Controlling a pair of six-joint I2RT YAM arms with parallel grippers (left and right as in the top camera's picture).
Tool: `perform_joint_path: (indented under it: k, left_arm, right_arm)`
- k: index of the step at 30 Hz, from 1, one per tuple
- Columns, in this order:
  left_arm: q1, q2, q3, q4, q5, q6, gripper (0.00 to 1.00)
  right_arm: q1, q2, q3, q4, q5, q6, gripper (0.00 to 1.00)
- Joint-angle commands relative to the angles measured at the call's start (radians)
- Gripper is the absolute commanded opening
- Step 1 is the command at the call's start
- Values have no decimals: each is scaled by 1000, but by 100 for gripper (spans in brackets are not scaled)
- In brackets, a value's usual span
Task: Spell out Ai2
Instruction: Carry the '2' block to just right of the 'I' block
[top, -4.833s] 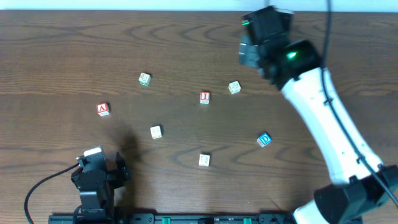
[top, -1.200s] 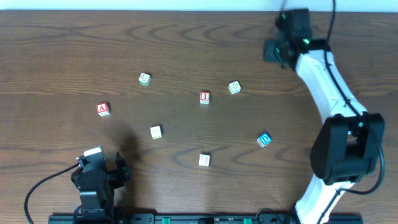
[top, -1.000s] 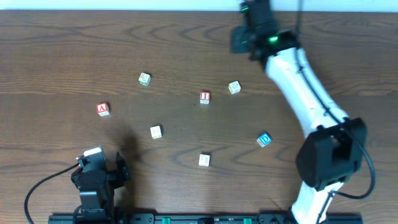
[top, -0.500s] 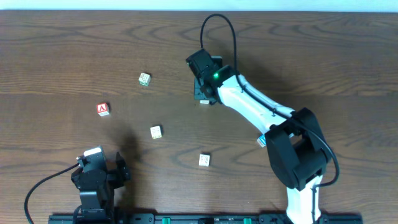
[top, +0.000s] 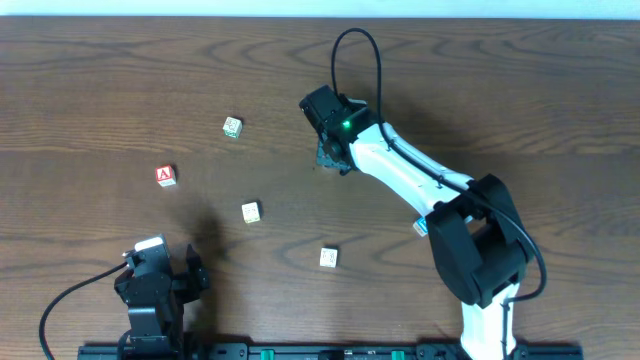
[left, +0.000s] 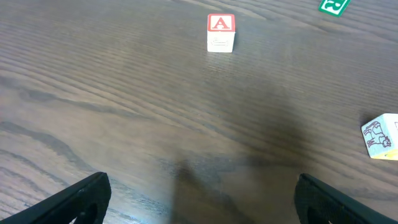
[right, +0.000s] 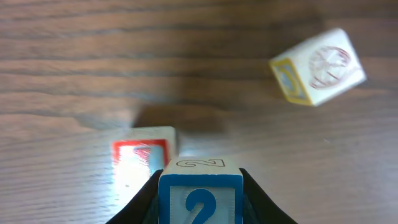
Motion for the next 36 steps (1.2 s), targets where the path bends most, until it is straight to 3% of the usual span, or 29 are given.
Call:
perform_joint_path:
  k: [1,23,36]
  left_arm:
    - [6,-6,-16,-18,-3,14,95]
    - [6,-6,-16,-18,-3,14,95]
    - [6,-6,-16,-18,-3,14,95]
  right_arm:
    - [-12,-40,-8,-10,37,27,1]
    - [-59,-40,-59,96,-87,-132,1]
    - [-61,-40,-59,95,-102,-139,1]
